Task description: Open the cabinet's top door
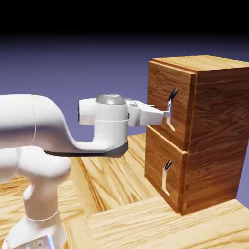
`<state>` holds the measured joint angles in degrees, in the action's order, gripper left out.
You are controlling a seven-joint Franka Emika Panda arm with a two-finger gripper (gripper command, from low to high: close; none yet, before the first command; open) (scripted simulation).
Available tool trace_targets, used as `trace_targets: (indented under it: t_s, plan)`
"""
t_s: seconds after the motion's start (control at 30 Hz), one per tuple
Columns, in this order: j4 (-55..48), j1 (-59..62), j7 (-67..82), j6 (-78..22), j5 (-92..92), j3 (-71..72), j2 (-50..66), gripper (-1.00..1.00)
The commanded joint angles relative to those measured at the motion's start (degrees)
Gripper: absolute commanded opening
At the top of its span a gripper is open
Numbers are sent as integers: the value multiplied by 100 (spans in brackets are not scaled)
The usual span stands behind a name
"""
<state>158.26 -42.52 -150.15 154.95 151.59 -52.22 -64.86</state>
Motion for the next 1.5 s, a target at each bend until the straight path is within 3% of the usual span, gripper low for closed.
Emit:
trace_targets:
  t_s: [0.0,0.17,0.37,0.4,0.93,1.33,1.47]
  plan:
    - [5,-77,-198,-18,250,-87,-51,100]
    - [22,-327,-836,-75,1056,-370,-218,100]
    - [-695,-1372,-1027,-424,1307,-890,305,100]
    - [-695,-1372,-1027,-424,1307,-890,305,-100]
    - [870,980,-1585,-1883,-1104,2198,726,-100]
    - [1402,1679,-1348,-2840,-3638,4452,517,-100]
    - [1395,2295,-1476,-2577,-4197,5265,536,-100]
